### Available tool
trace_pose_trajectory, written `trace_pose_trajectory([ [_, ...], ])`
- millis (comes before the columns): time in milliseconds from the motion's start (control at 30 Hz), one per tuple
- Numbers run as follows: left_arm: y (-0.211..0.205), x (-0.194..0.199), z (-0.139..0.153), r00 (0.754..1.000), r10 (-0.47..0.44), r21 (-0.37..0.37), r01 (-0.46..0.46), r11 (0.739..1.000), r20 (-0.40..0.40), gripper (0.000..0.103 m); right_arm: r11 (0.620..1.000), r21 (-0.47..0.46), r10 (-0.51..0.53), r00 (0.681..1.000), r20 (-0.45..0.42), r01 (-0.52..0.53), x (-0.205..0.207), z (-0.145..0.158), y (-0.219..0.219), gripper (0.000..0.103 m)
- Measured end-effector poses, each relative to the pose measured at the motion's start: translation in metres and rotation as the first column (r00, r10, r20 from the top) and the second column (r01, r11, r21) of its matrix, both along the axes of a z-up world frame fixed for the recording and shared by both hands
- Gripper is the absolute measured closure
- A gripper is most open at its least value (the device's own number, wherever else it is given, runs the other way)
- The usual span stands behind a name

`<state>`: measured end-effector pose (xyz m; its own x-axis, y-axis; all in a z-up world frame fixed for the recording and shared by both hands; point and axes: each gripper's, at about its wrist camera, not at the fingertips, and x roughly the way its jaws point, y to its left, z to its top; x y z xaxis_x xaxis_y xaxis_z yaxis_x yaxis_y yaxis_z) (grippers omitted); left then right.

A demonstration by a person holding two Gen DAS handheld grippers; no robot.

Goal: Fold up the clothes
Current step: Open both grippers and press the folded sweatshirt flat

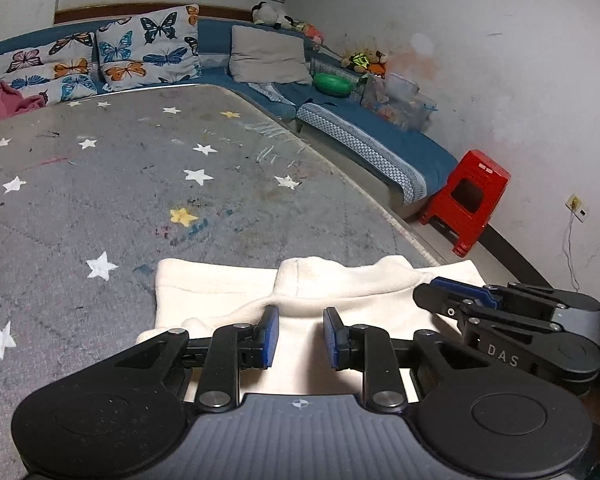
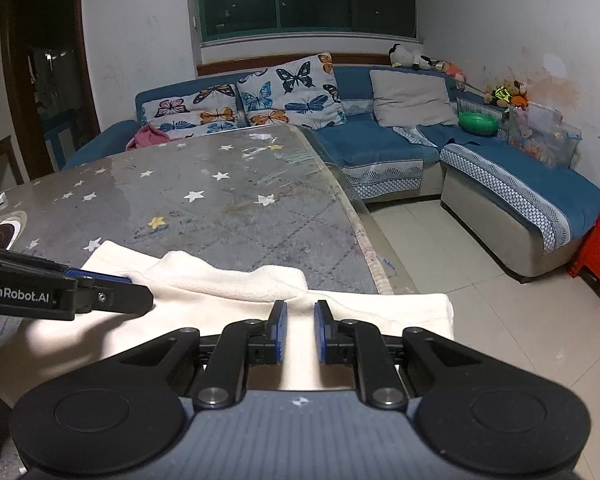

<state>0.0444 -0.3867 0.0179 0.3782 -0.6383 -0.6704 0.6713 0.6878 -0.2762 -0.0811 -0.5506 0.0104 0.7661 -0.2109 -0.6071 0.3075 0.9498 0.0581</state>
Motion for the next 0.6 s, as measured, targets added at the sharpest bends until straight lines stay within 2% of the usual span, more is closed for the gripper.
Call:
trace_pose_trajectory([
  [200, 0.001, -0.003, 0.002, 1.0, 0.001, 0.005, -0.001, 1.0, 0.011, 0.077, 1.0, -0.005, 0.023, 1.0, 0.014, -0.023, -0.018, 0.01, 0.011, 0.087],
  [600, -0.003, -0.008, 0.002, 0.999, 0.004, 0.032, -0.006, 0.999, 0.042, 0.075, 1.0, 0.021, -0.023, 0.999, 0.034, 0.023, -0.081, 0.006, 0.017, 0.087],
])
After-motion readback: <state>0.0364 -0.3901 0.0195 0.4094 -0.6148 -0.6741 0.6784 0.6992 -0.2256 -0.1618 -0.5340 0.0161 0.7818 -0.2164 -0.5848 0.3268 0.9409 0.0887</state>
